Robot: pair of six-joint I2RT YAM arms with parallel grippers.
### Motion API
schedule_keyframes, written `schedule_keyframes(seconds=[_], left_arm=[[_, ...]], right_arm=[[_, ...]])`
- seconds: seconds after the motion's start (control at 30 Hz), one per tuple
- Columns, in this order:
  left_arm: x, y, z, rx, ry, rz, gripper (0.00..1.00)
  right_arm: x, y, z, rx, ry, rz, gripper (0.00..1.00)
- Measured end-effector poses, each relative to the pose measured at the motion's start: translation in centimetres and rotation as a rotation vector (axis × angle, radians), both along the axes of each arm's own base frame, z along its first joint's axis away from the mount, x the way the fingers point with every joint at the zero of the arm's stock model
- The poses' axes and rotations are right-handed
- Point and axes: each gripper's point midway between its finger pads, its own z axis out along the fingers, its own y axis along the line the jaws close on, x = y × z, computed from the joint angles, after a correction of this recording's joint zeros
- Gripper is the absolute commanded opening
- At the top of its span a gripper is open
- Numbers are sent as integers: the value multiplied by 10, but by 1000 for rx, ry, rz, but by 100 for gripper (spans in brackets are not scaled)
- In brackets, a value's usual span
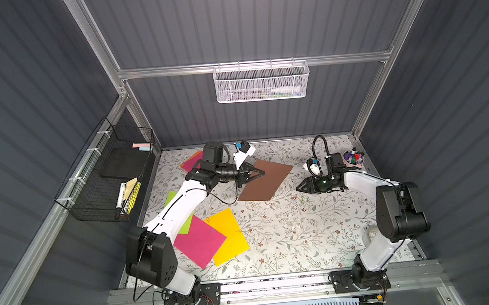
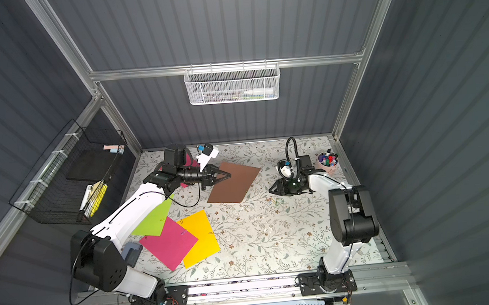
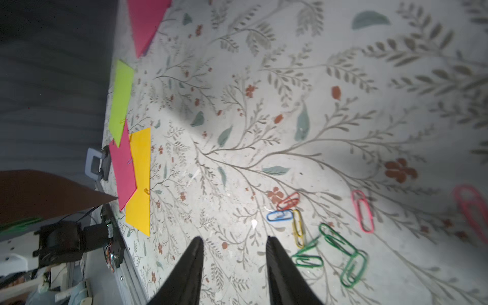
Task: Unclip the paperclips from the documents
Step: Place the paper clip at the center of the board, then remove the paper clip from the document.
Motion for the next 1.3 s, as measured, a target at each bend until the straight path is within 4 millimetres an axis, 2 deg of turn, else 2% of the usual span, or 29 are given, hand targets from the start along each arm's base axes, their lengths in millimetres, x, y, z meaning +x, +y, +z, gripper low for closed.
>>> schedule_keyframes(seconds=[0.07, 0.17, 0.37, 0.43, 0.63, 0.83, 0.93, 1.17, 1.3], left_arm=[[0, 0, 4, -13, -3, -5, 0], [0, 1, 10, -38, -2, -17, 0], [-3, 0, 24, -78, -12, -49, 0], [-4, 0, 26, -85, -12, -58, 0], [-7, 0, 28, -95, -6, -76, 0], [-9, 0, 29, -100, -4, -88, 0], [-10, 0, 29, -100, -3, -90, 0], [-10, 0, 29, -102, -3, -92, 0], [-8, 2, 29, -101, -4, -86, 0]], right_arm=[[-7, 11, 24, 88, -90, 56, 44], [-24, 27, 50, 202, -198, 146, 46], [-62, 59, 81, 323, -376, 337, 51], [-68, 66, 88, 337, -420, 376, 52], [-63, 74, 101, 343, -519, 398, 52], [-56, 80, 104, 351, -547, 391, 50], [-59, 87, 106, 367, -546, 409, 44], [-63, 96, 101, 394, -511, 438, 17], [-63, 96, 100, 397, -501, 440, 8]])
